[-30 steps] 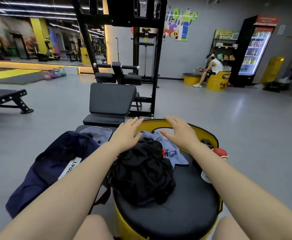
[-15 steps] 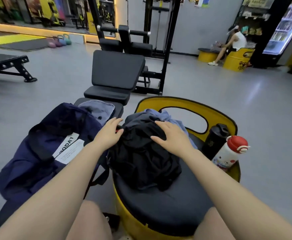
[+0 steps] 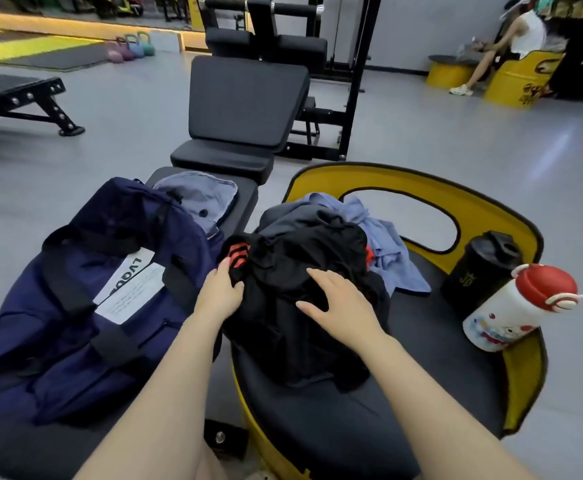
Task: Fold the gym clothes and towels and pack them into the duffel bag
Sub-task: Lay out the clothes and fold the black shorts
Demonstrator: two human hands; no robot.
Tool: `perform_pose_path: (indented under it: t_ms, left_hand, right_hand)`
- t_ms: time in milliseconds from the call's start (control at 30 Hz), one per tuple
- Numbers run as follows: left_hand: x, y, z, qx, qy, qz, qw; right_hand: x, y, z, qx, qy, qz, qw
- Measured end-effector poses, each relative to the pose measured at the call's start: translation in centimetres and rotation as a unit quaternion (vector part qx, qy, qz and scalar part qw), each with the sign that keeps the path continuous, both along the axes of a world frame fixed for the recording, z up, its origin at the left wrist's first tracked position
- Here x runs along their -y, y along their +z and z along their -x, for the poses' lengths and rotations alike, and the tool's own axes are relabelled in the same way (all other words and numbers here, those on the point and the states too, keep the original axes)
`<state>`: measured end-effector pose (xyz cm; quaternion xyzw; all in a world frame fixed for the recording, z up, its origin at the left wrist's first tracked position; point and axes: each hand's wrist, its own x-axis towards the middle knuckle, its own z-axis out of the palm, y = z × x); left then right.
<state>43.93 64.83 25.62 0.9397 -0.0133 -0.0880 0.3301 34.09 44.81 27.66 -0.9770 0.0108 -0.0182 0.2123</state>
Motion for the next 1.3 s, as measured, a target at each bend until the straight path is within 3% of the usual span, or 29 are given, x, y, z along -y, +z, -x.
perform_pose_path:
  t_ms: [133,300,500,633,867,1133,1300]
  left_hand:
    - [0.6,0.3,-0.6,-0.003,0.028,-0.001,1.0]
    - [1.8,1.7,-0.2,0.081,0.054,0.01,0.995]
    - [5.4,5.7,2.1,0.125,-0.079,0.104,0.984]
    - [6.5,6.3,3.0,0.088,-0.164,0.058,0.981]
    - [7.3,5.4,3.6,0.046,-0.201,0.005,0.978]
    - [8.0,4.0,3.4,0.039,-0.213,-0.092,0.972]
    - [8.4,4.2,3.4,0.175,-0.172,-0.232,0.941]
  right_hand:
    - [0.1,-0.6,-1.2,-0.004,0.007,-0.018,1.0]
    - [0.3,-0.4,-2.0,0.01,0.008,-0.013,1.0]
    - [0.2,-0.2,-2.3,0.018,0.002,-0.045,0.999]
    - [2.0,-0.3,-2.5,0.039,-0.044,-0.103,0.993]
    - [6.6,-2.1,-1.8,0.008,-0.133,-0.123,0.983]
    - [8.1,-5.1,-1.7,-0.09,-0.227,-0.267,0.932]
    - [7.5,-4.9,-2.3,-0.066,-0.252,-0.24,0.935]
